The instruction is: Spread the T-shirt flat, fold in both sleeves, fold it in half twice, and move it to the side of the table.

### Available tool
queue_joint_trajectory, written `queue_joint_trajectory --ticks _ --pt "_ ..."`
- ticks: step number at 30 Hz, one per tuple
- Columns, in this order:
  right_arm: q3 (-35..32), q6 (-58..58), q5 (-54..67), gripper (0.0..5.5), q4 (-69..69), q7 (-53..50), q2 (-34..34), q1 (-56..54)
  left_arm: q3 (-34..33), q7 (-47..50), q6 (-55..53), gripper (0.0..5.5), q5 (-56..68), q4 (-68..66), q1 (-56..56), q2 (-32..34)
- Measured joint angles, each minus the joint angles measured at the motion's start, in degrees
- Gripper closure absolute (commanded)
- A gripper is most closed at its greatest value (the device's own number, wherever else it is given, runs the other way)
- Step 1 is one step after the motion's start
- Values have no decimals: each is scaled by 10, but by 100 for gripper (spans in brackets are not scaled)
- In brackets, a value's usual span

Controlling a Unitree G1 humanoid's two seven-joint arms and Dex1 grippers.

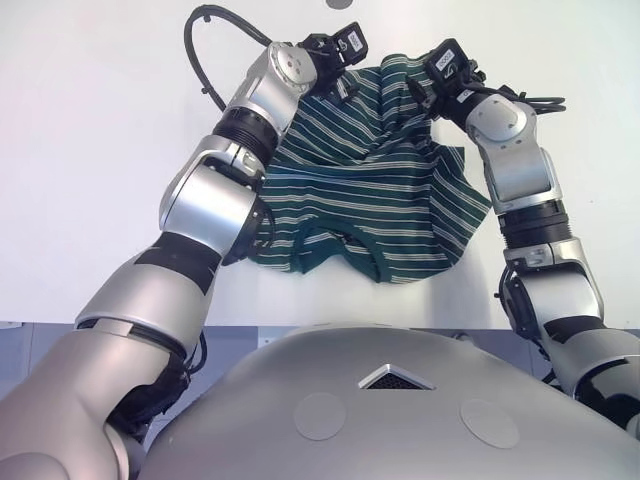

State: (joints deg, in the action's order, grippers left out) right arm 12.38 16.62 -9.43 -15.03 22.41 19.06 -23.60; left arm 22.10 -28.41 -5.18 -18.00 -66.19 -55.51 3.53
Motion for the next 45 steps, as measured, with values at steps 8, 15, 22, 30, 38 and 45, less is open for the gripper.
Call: queue_joint_trajectory --ticks 8,15,22,30,38,45 --pt "-10 -27 2 296 0 -19 -17 0 -5 -49 5 335 18 -40 -10 -4" --pt "-17 -47 2 296 0 -38 -24 0 -44 -64 -12 461 44 -40 7 -9" --pt "-33 -65 2 296 0 -54 -23 0 -61 19 0 546 49 25 64 -9" --pt "-56 -84 2 296 -1 -64 -15 -7 -36 170 102 546 -56 382 295 100" --pt "-59 -85 2 296 0 -56 -8 -7 84 204 314 520 -233 549 412 235" --pt "-58 -85 2 296 0 -52 -7 -6 91 261 348 389 -261 555 420 234"
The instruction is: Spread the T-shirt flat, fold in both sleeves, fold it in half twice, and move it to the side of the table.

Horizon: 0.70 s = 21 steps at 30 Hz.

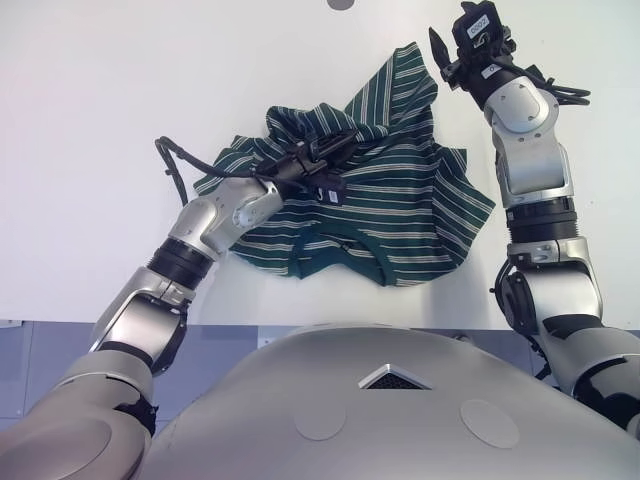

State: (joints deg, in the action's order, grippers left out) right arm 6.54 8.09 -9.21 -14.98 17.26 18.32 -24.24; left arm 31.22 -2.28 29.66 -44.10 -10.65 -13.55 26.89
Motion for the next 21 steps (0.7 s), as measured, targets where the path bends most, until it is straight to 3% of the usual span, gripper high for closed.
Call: queue_joint_trajectory --ticks 5,7,11,14,18,21 --pt "0 -2 0 296 0 0 3 0 -37 79 142 317 16 71 0 29" --pt "0 -4 0 296 0 -3 3 0 -64 61 134 310 53 91 0 37" --pt "2 -6 0 296 0 -6 2 1 -116 -95 -125 310 145 73 -62 -7" --pt "3 -15 -1 296 -14 -13 -7 0 -111 -296 -330 310 189 -82 -207 -38" --pt "3 -23 -1 296 -23 -17 -10 -1 -88 -374 -345 310 190 -138 -260 -33" --pt "3 -26 -1 296 -26 -18 -10 0 -31 -581 -314 310 224 -68 -215 50"
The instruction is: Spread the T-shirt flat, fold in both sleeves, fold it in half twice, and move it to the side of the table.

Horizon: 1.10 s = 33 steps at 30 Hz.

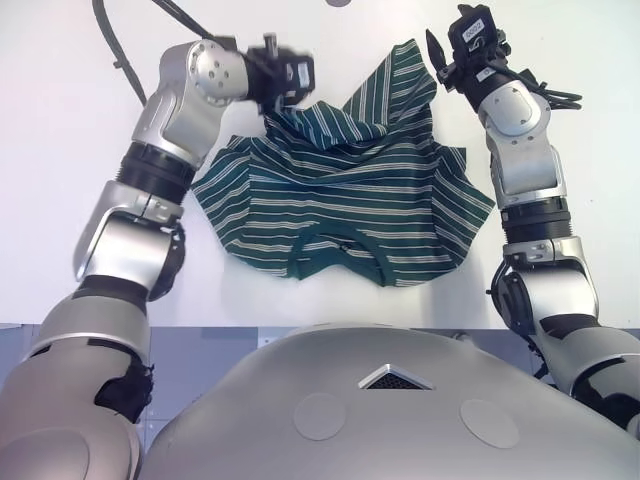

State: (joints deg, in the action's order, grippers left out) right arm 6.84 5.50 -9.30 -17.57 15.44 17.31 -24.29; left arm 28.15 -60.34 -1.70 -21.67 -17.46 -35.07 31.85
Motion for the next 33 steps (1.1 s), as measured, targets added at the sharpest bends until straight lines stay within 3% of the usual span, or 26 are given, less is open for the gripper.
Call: queue_joint_trajectory --ticks 2,4,9,16,26,33 --pt "0 -2 0 296 -3 -2 0 0 3 -103 0 310 58 96 49 56" --pt "-1 -6 0 296 -8 -8 0 -1 -7 -131 -9 310 94 146 79 74" --pt "-1 -10 0 296 -16 -11 -1 0 -41 -122 -30 310 183 230 104 40" --pt "-2 -11 0 296 -17 -12 0 0 -44 -57 -119 310 192 264 141 11" --pt "-2 -11 0 296 -17 -17 0 1 -30 0 -73 310 164 253 143 -2" --pt "-2 -11 1 296 -17 -20 0 3 -17 -84 -53 310 257 310 201 16"
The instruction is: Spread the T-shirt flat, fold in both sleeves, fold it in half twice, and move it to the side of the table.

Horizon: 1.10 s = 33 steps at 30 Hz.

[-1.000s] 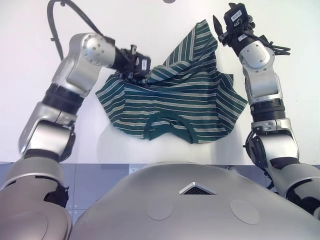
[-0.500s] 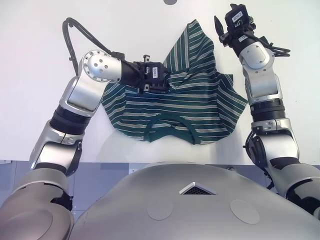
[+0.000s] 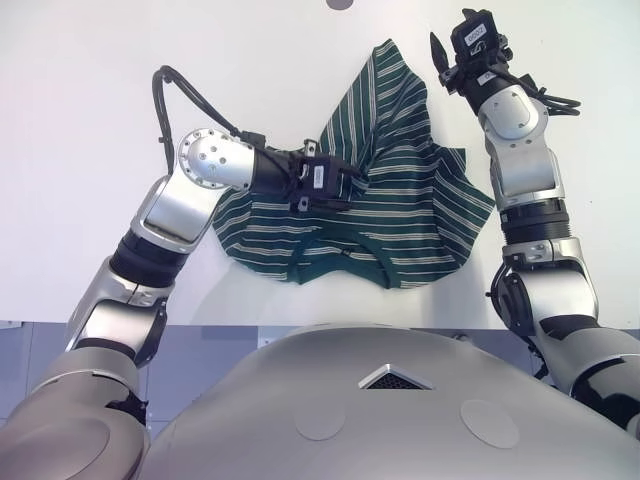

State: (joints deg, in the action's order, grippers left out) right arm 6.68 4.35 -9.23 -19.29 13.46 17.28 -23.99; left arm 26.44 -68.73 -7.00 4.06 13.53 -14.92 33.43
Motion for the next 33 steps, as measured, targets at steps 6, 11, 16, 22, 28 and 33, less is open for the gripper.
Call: queue_joint_trajectory --ticks 6,11,16,22,28,33 --pt "0 0 0 296 0 0 0 0 5 62 26 310 -70 -33 -3 1" --pt "0 0 0 296 -2 1 1 0 16 141 65 310 -133 -26 -12 -29" --pt "0 0 0 296 -3 1 1 0 18 153 60 356 -130 -15 9 -41" --pt "0 -1 0 296 -8 -1 1 0 18 159 55 465 -137 -27 12 -40" --pt "-1 -4 0 296 -20 -2 1 0 3 179 34 549 -131 -41 13 -56" --pt "-21 -7 0 296 -27 -20 2 -5 -50 235 -10 549 -117 -104 -16 -87"
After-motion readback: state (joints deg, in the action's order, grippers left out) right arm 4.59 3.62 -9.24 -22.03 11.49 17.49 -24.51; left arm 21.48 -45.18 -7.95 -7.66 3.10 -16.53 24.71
